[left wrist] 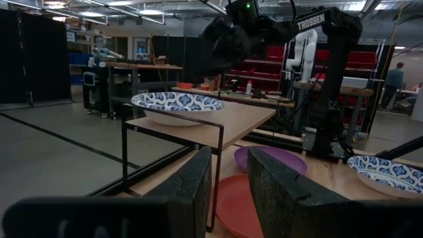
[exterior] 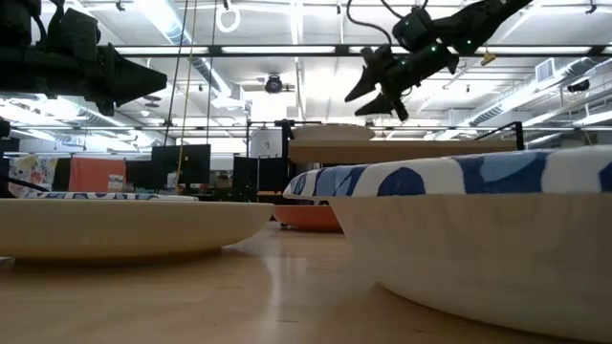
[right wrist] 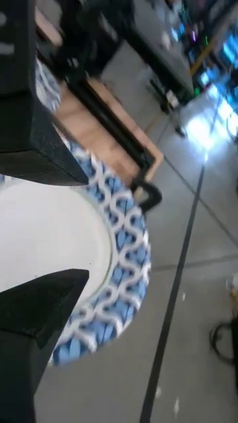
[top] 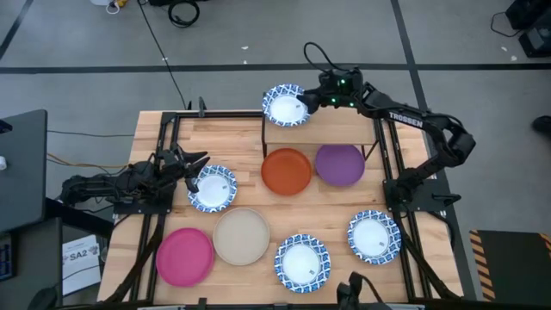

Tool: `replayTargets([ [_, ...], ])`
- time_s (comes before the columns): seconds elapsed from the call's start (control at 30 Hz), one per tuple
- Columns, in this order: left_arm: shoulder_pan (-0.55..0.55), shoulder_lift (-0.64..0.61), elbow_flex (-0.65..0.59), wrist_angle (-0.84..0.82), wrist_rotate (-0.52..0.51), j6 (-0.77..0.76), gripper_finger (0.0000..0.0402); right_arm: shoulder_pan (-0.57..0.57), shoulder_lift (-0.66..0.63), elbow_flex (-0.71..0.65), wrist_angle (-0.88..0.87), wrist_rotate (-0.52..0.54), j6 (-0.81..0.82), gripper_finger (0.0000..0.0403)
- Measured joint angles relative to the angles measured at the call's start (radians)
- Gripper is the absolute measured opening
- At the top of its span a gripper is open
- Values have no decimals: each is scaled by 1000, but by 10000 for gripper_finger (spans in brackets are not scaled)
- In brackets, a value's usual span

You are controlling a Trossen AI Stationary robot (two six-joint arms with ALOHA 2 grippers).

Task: Place and stack plates onto a shelf
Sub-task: Put the violet plate on the shelf

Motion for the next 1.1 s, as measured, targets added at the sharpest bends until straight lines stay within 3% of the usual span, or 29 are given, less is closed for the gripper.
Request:
replayTargets([
  [0.3, 0, 0, 0, 0, 0, 0, 103, 20, -53, 0, 1, -26, -36, 223],
  [0.43, 0, 0, 0, 0, 0, 0, 103, 46, -78, 0, -24, -112, -22, 223],
  [0.57, 0, 0, 0, 0, 0, 0, 103, 112, -111, 0, -110, -230, -24, 223],
  [0.73, 0, 0, 0, 0, 0, 0, 103, 258, -175, 0, -282, -240, -67, 223],
  [0.87, 0, 0, 0, 0, 0, 0, 103, 405, -230, 0, -434, -116, -87, 223],
  [1.1, 0, 0, 0, 0, 0, 0, 103, 681, -288, 0, -664, 233, -88, 222],
])
